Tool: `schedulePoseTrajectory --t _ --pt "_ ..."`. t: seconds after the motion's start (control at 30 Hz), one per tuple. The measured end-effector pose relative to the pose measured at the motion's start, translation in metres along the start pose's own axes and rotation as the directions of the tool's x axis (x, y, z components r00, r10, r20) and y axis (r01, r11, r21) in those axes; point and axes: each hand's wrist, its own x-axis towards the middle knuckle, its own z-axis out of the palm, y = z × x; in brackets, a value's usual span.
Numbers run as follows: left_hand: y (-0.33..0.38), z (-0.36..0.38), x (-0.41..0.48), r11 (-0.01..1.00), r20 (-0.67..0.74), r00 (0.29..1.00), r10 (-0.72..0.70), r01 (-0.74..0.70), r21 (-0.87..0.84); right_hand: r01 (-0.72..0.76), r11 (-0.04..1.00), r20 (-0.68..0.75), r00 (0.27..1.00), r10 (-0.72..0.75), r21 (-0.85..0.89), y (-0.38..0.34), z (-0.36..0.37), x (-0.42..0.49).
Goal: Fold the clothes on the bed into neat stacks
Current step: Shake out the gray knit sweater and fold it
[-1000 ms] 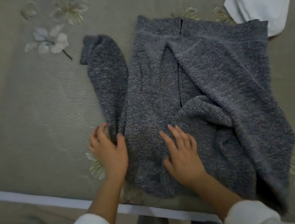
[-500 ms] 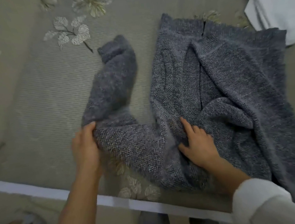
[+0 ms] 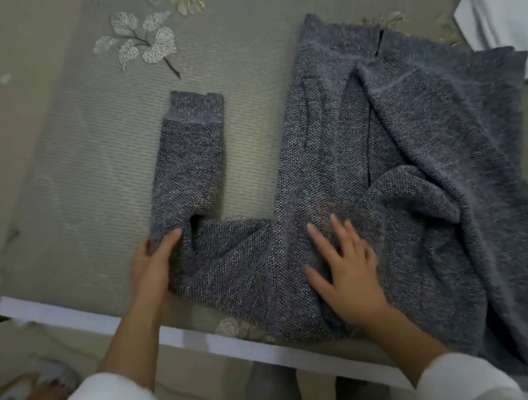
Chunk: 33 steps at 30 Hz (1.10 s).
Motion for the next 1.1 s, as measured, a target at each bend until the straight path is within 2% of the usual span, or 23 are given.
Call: schedulePoseTrajectory --t 0.07,0.1,0.17,0.23,0.33,0.4,0.5,0.6,0.67,0.73,0.8,0.9,1.0,1.07,1.1 --pt "0.015 0.0 -0.002 0.995 0.055 0.998 0.011 -0.006 -0.097 0.114 0.983 0.272 0.959 -0.073 -0.141 0.004 0.018 -0.009" --pt "0.021 -0.003 -0.004 0.973 0.083 0.996 0.026 -0.006 -0.229 0.14 0.975 0.32 0.944 -0.078 -0.174 0.006 0.024 -0.01" --pt "0.028 -0.019 -0.008 0.852 0.099 0.993 0.064 -0.003 -0.523 0.081 0.99 0.265 0.963 -0.047 -0.118 0.003 0.024 -0.004" --pt "0.023 -0.034 -0.013 0.722 0.083 0.995 0.062 0.013 -0.692 -0.012 0.999 0.188 0.982 0.019 -0.038 -0.005 0.015 0.005" --pt "0.0 -0.04 -0.025 0.763 0.081 0.992 -0.098 0.127 -0.634 -0.089 0.996 0.136 0.986 0.092 -0.029 -0.017 0.002 0.019" --pt "-0.005 -0.044 -0.025 0.79 0.085 0.982 -0.168 0.185 -0.585 -0.088 0.996 0.159 0.983 0.091 -0.027 -0.025 -0.008 0.027" --pt "0.016 -0.044 -0.018 0.83 0.146 0.98 -0.137 0.194 -0.523 -0.085 0.996 0.237 0.968 0.085 -0.011 -0.035 -0.02 0.037" --pt "0.05 -0.036 -0.003 0.928 0.157 0.984 -0.084 0.134 -0.349 -0.068 0.989 0.324 0.94 0.108 -0.134 -0.046 -0.016 0.043" --pt "0.074 -0.038 0.0 0.903 0.148 0.989 0.001 0.062 -0.424 -0.065 0.975 0.336 0.932 0.135 -0.21 -0.053 -0.008 0.046" --pt "0.091 -0.043 -0.003 0.79 0.13 0.984 0.119 -0.014 -0.613 -0.113 0.971 0.315 0.933 0.177 -0.211 -0.056 -0.004 0.05" --pt "0.097 -0.039 -0.012 0.704 0.116 0.978 0.172 -0.039 -0.709 -0.157 0.963 0.32 0.921 0.223 -0.219 -0.053 -0.004 0.053" --pt "0.1 -0.015 -0.027 0.741 0.082 0.981 0.175 -0.076 -0.667 -0.128 0.963 0.386 0.898 0.214 -0.236 -0.042 -0.01 0.056" --pt "0.115 0.013 -0.036 0.766 -0.071 0.954 0.29 -0.277 -0.58 -0.168 0.986 0.417 0.895 0.158 -0.013 -0.029 -0.026 0.055" --pt "0.126 0.038 -0.048 0.763 -0.151 0.867 0.475 -0.491 -0.421 -0.241 0.938 0.309 0.938 0.16 0.247 -0.013 -0.036 0.042" --pt "0.131 0.054 -0.056 0.757 -0.147 0.817 0.557 -0.573 -0.314 -0.262 0.883 0.235 0.955 0.18 0.389 -0.004 -0.041 0.032"
